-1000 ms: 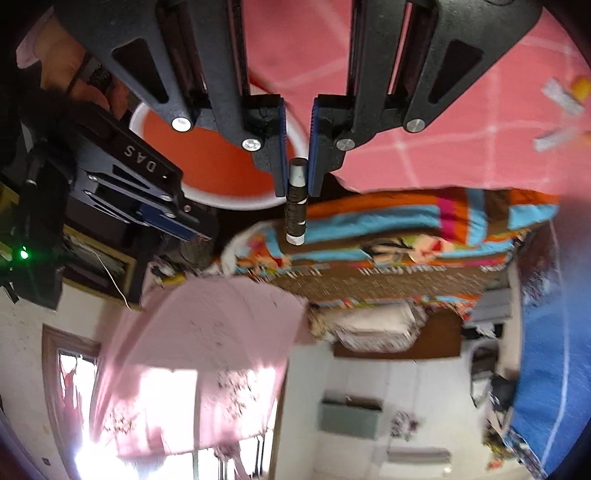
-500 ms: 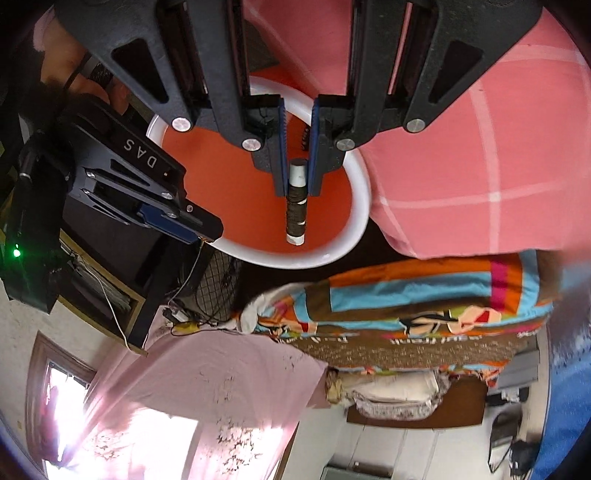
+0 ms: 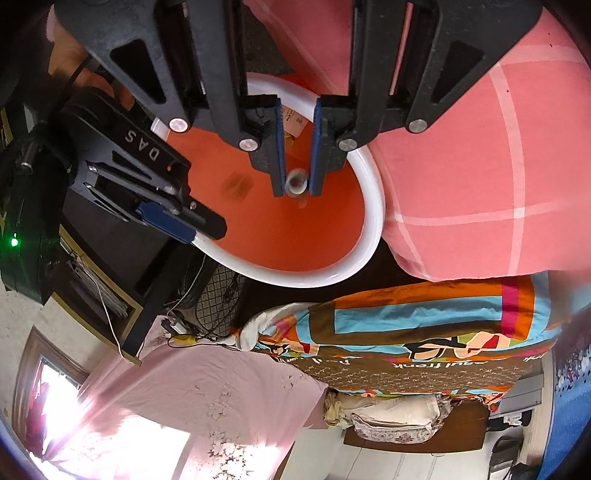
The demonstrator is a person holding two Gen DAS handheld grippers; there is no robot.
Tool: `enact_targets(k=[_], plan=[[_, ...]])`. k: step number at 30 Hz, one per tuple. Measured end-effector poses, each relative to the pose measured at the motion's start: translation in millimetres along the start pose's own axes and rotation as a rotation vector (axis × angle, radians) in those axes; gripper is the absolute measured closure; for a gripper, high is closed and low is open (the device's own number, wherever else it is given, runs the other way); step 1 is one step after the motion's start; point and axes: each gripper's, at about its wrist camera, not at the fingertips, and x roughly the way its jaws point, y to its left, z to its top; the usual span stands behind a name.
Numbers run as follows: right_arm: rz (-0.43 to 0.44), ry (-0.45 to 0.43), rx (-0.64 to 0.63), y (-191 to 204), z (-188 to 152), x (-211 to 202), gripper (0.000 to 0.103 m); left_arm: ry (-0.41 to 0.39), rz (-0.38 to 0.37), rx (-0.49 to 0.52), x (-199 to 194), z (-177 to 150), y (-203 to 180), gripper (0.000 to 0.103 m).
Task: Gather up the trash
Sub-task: 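Carry the marker and peel over the bucket and open both tools, then move both open tools back over the remaining trash on the bedspread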
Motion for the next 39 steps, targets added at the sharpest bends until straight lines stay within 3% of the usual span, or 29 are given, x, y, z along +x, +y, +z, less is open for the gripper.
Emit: enact_targets(k=[14, 16, 18, 22, 25, 27, 30, 36, 39], plan=[[-0.01, -0.014, 0.017, -1, 3, -2, 0.056, -0.039, 0.019, -0.065, -10, 5, 17, 0.063], [-0.007, -0.028, 0.016, 1, 5, -4, 0.051, -0.057, 0.031, -0.076, -16, 6, 22, 0.059], [-0.002, -0.052, 0.014, 5, 9, -8, 0.033, -0.073, 0.043, -0.081, -21, 7, 26, 0.054], [0.015, -0.086, 0.008, 14, 15, -14, 0.03, -0.13, 0.09, -0.091, -40, 9, 38, 0.045], [0.028, -0.109, 0.008, 23, 20, -17, 0.026, -0.173, 0.124, -0.097, -54, 9, 46, 0.034], [0.043, -0.134, 0.007, 31, 24, -20, 0.021, -0.217, 0.153, -0.107, -67, 9, 54, 0.017], [0.065, -0.178, -0.003, 45, 28, -27, 0.017, -0.301, 0.211, -0.123, -89, 8, 66, 0.0], [0.12, -0.277, -0.017, 68, 34, -41, 0.0, -0.431, 0.326, -0.131, -129, 2, 87, 0.0], [0.159, -0.339, -0.013, 81, 36, -50, 0.0, -0.474, 0.37, -0.139, -146, -2, 96, 0.0]])
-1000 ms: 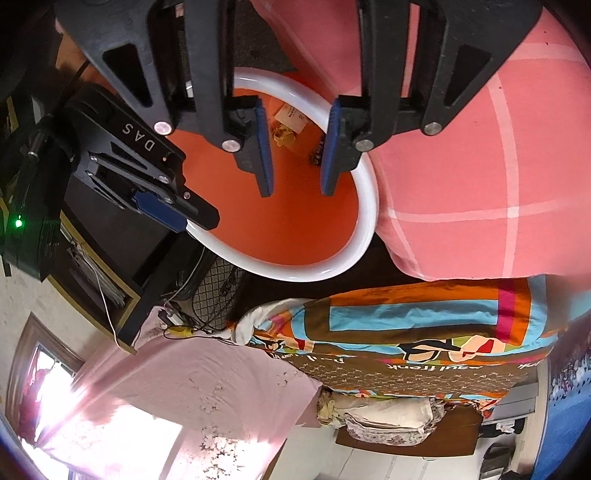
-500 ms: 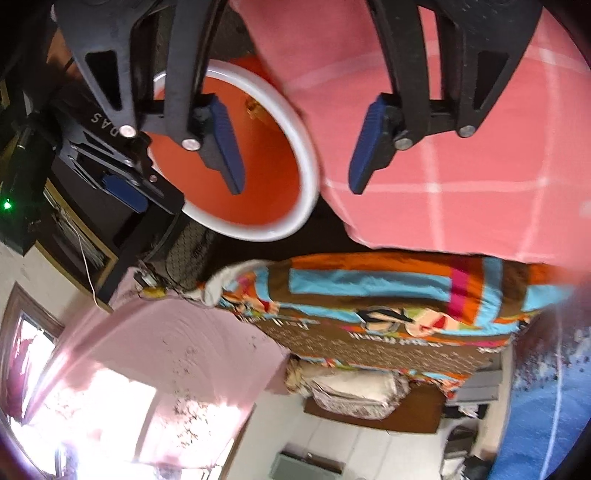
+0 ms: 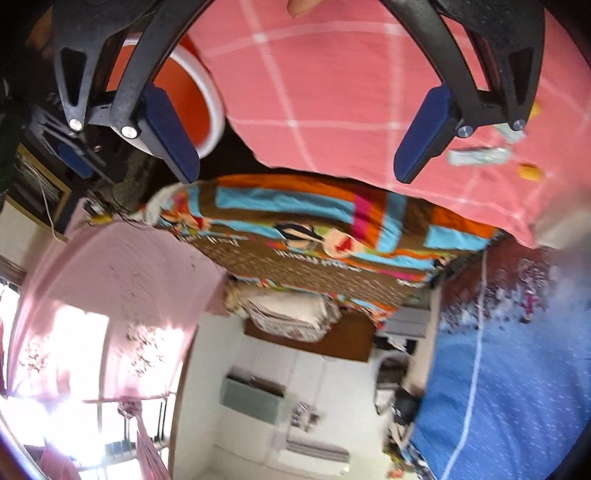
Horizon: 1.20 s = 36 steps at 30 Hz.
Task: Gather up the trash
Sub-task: 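Move both open tools back over the remaining trash on the bedspread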
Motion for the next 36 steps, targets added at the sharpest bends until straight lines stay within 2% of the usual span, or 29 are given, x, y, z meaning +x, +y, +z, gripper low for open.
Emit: enact_targets(k=[12, 25, 30, 36], plan=[[0.137, -0.205, -0.039, 67, 11, -13, 0.0, -0.161, 0.153, 0.007, -53, 7, 58, 0.0], [0.291, -0.349, -0.072, 132, -2, -22, 0.0, -0.28, 0.292, 0.037, -103, 12, 127, 0.0], [0.332, -0.362, -0.133, 158, -12, -23, 0.0, -0.292, 0.343, 0.06, -116, 10, 150, 0.0], [0.35, -0.283, -0.214, 181, -25, -7, 0.0, -0.264, 0.357, 0.053, -119, 2, 171, 0.0]])
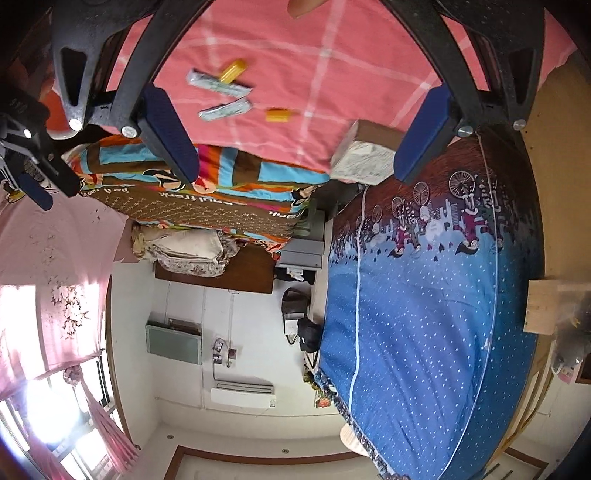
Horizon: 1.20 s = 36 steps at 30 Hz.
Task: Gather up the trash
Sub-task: 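Move both open tools back over the remaining trash on the bedspread, then grasp the yellow cap with the left tool while the right grasps the green-white tube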
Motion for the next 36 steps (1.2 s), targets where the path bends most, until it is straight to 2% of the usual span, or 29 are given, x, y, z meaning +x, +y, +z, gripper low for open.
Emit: enact_targets(k=[7, 11, 13, 17, 19, 22, 27, 30, 34, 36], plan=[[0.033, 0.105, -0.003, 6, -15, 20, 0.0, 0.031, -0.015, -0.002, 7, -9, 2, 0.0], [0.044, 0.198, 0.003, 5, -22, 36, 0.0, 0.095, -0.047, -0.011, 19, -11, 3, 0.0], [0.053, 0.233, 0.006, 5, -25, 41, 0.002, 0.167, -0.068, -0.009, 30, -16, 3, 0.0], [0.087, 0.336, 0.015, 6, -31, 55, 0.02, 0.28, -0.109, -0.01, 48, -24, 0, 0.0], [0.117, 0.381, 0.023, 6, -35, 60, 0.025, 0.31, -0.14, -0.005, 51, -27, -3, 0.0], [0.151, 0.453, 0.028, 8, -42, 68, 0.034, 0.364, -0.194, 0.021, 56, -32, -11, 0.006], [0.185, 0.527, 0.031, 11, -50, 74, 0.054, 0.464, -0.271, 0.064, 66, -40, -25, 0.027], [0.208, 0.561, 0.032, 12, -53, 78, 0.061, 0.519, -0.308, 0.076, 72, -44, -30, 0.036], [0.228, 0.599, 0.032, 14, -57, 83, 0.062, 0.592, -0.333, 0.113, 79, -52, -40, 0.048], [0.235, 0.614, 0.033, 15, -59, 84, 0.062, 0.62, -0.339, 0.134, 82, -54, -45, 0.056]])
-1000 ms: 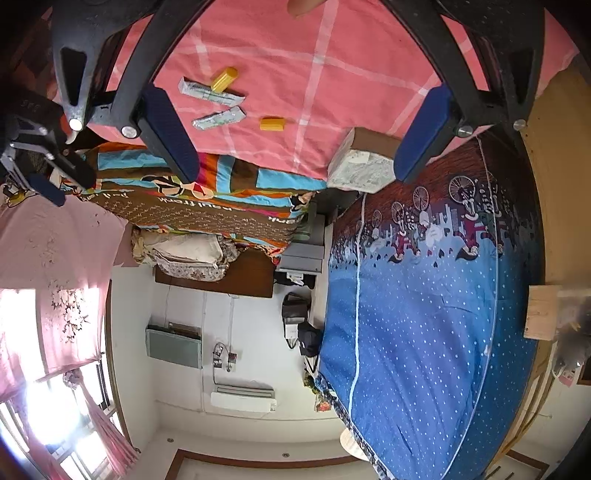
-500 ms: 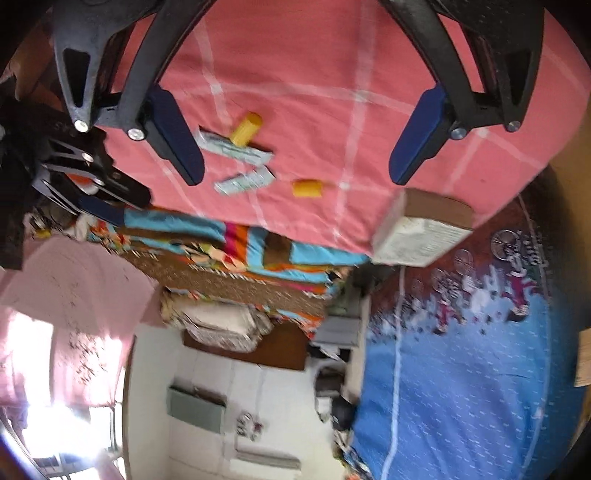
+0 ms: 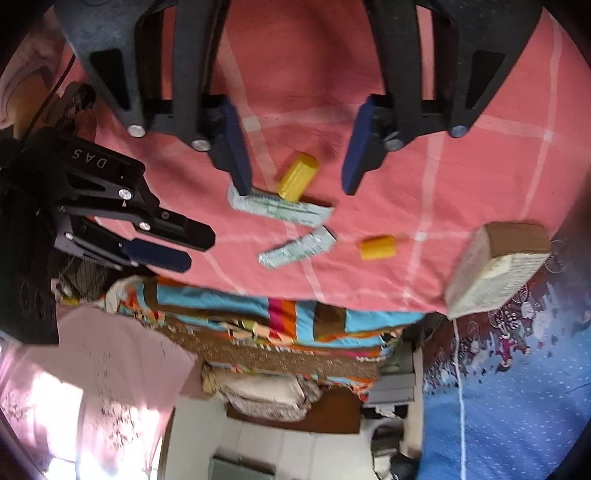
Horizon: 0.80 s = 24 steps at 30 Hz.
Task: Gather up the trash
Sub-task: 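Grasp the yellow cap with the left tool while the right grasps the green-white tube, then carry the yellow cap and green-white tube over the orange bucket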
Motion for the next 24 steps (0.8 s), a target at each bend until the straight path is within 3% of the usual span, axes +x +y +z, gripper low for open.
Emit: enact_targets(k=[7, 16, 24], plan=[[0.019, 0.037, -0.012, 2, -1, 6, 0.062, 0.062, 0.018, 0.005, 11, -1, -4, 0.083], [0.074, 0.092, -0.093, 20, -4, 16, 0.065, 0.039, 0.05, -0.067, 6, -1, 9, 0.084], [0.135, 0.176, -0.112, 27, -6, 35, 0.079, 0.032, 0.06, -0.191, 6, -4, 32, 0.085]])
